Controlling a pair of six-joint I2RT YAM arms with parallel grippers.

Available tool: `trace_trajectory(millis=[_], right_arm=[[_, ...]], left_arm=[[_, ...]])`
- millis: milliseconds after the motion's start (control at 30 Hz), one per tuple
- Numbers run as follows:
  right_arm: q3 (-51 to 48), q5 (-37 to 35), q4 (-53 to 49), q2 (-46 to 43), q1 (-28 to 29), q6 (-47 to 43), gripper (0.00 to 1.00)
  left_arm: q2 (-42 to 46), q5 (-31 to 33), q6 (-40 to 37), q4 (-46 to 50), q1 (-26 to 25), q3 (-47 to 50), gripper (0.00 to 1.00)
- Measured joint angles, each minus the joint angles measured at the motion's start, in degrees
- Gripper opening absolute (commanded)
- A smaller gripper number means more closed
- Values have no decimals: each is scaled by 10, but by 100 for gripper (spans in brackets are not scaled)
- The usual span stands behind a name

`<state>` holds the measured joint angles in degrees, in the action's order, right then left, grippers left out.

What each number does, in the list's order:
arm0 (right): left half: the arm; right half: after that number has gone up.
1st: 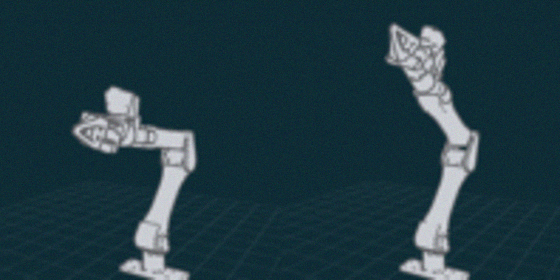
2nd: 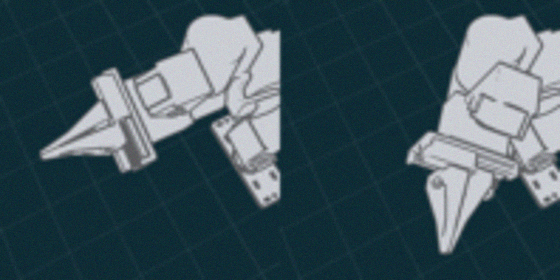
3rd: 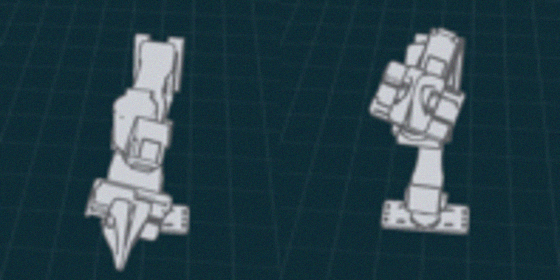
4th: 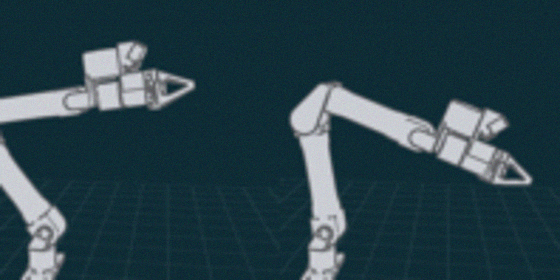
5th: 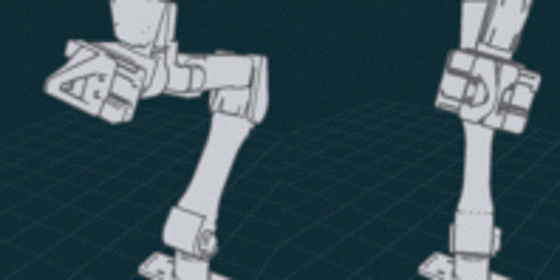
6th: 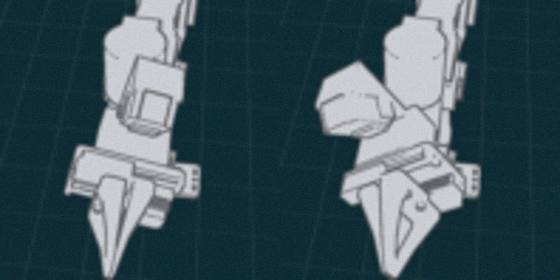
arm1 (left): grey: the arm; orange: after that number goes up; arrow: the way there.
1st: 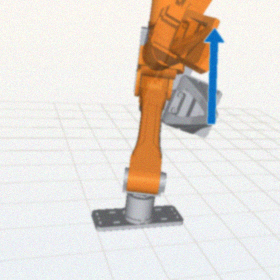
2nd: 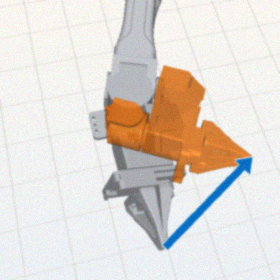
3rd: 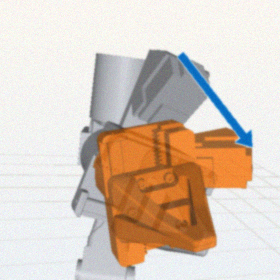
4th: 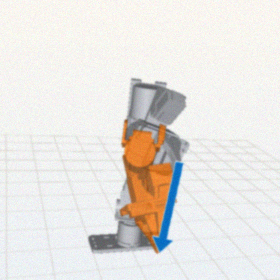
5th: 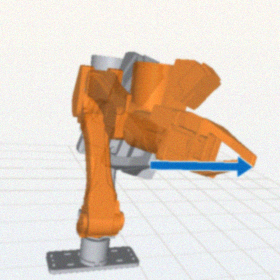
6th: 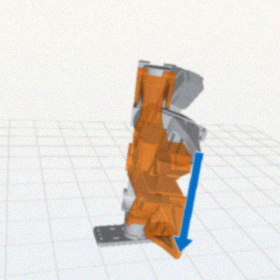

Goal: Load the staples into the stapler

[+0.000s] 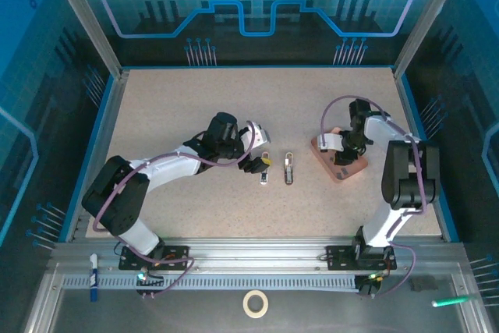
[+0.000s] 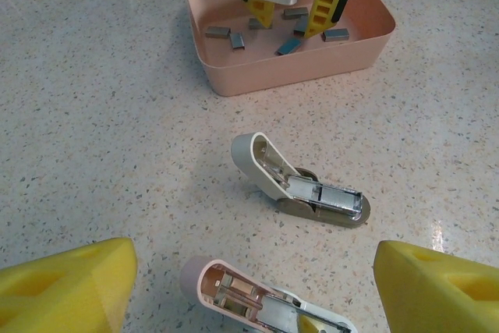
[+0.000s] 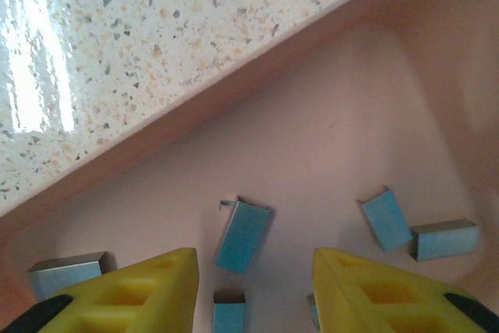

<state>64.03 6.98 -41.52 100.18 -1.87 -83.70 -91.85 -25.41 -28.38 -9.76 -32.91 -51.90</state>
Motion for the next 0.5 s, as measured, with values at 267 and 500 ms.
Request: trace_trajectory(millis=[267, 500], right_arm=[[6, -6, 0, 26, 7, 0, 41], [14, -12, 1, 45, 11, 0, 40]], left_arm=[[0, 0, 0, -7, 8, 11, 81], [0, 0, 0, -11, 20, 15, 81]])
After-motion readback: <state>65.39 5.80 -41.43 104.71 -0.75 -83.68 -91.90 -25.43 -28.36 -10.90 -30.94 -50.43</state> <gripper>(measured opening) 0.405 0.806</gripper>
